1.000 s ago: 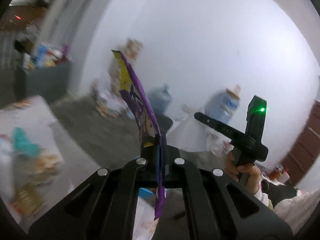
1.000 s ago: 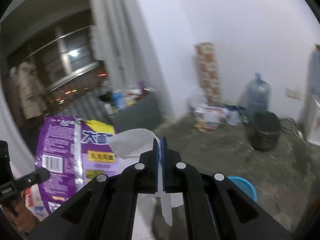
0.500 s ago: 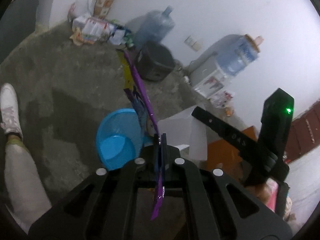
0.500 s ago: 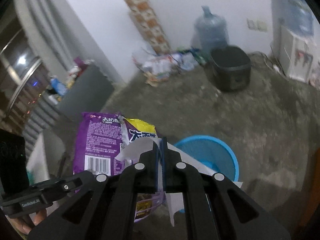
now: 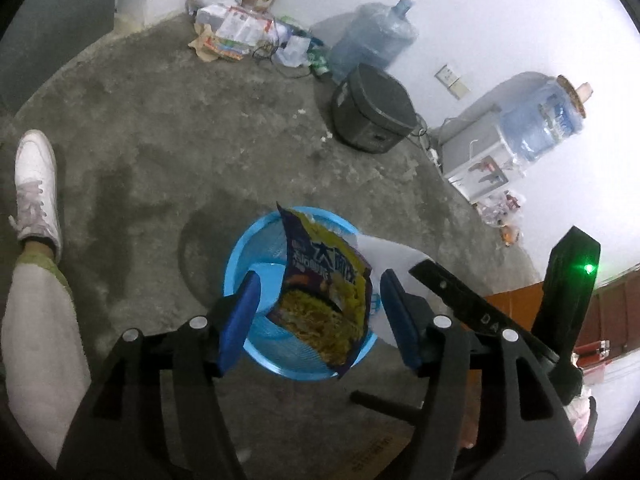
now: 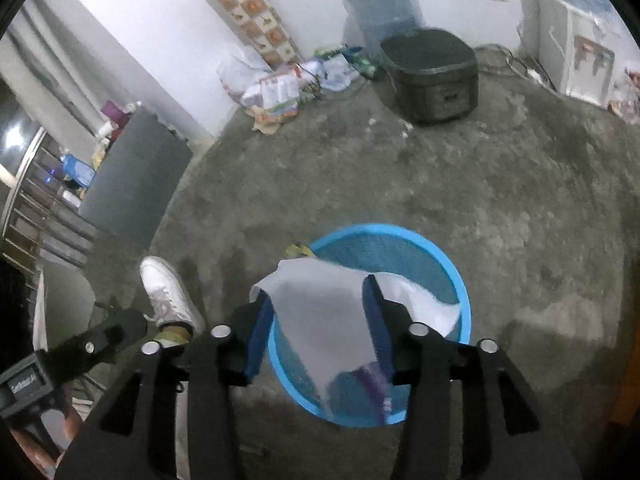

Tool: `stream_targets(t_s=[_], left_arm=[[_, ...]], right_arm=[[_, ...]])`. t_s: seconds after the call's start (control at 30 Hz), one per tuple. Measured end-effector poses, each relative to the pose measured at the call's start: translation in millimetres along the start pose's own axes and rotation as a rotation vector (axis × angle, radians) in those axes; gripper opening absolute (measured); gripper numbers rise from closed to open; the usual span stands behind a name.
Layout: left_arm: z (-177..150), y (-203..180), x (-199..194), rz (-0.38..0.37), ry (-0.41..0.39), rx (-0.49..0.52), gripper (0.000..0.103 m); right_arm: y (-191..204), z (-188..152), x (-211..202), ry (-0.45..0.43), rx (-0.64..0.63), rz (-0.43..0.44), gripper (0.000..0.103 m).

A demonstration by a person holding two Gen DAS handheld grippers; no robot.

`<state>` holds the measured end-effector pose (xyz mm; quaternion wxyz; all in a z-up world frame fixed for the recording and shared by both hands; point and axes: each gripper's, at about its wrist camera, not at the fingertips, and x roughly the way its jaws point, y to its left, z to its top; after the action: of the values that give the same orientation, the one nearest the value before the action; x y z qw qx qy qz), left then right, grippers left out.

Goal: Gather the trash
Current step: 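Open the left tool to drop the purple bag into the blue wastebasket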

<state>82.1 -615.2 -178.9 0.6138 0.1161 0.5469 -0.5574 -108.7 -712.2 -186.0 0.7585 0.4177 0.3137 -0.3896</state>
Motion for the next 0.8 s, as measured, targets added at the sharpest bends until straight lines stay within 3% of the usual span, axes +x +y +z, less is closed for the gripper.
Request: stream_targets(t_s=[0.17,0.23,0.27,0.3,0.4,0.5,0.6,0.8], left_arm=[[-9.0,-15.9,-42.7,0.017,-0.077,0.056,0.065],[-12.3,-21.5,-58.7,0.038,-0.102,0.075,0.066],[-13.1,-22.7,-64.0,0.045,-0.111,0.08,0.067],[-14.6,-23.4,-70.2,0.053,-0.121,0.085,0.068],[-21.8,-25.9,-93.4,0.08,-0.146,0.089,0.07],[-32.4,-24.9,-123.3,0.078,-0.173,0.072,0.072],[-45.2,-22.6,-161.4,0.075,-0.217,0.074,0.074],[-79.7,-11.0,-246.1,0.112,-0.347,0.085,0.077]], right_arm=[[7.8,0.8,-15.0,-0.039,-0.029,-0.015,0.063],[5.3,-0.2,-8.3,-0.014,-0.022,-0.06,0.073],[3.7,-2.2,3.0,0.032,-0.034,-0.105,0.083],[2.1,-5.3,16.0,0.088,-0.057,-0.147,0.085],[-7.2,-19.5,53.6,0.262,-0.092,-0.275,0.084],[-13.2,-28.5,72.3,0.36,-0.117,-0.33,0.084],[-7.5,-20.2,61.2,0.304,-0.122,-0.328,0.084],[15.9,-4.1,8.5,0.089,-0.145,-0.199,0.085]])
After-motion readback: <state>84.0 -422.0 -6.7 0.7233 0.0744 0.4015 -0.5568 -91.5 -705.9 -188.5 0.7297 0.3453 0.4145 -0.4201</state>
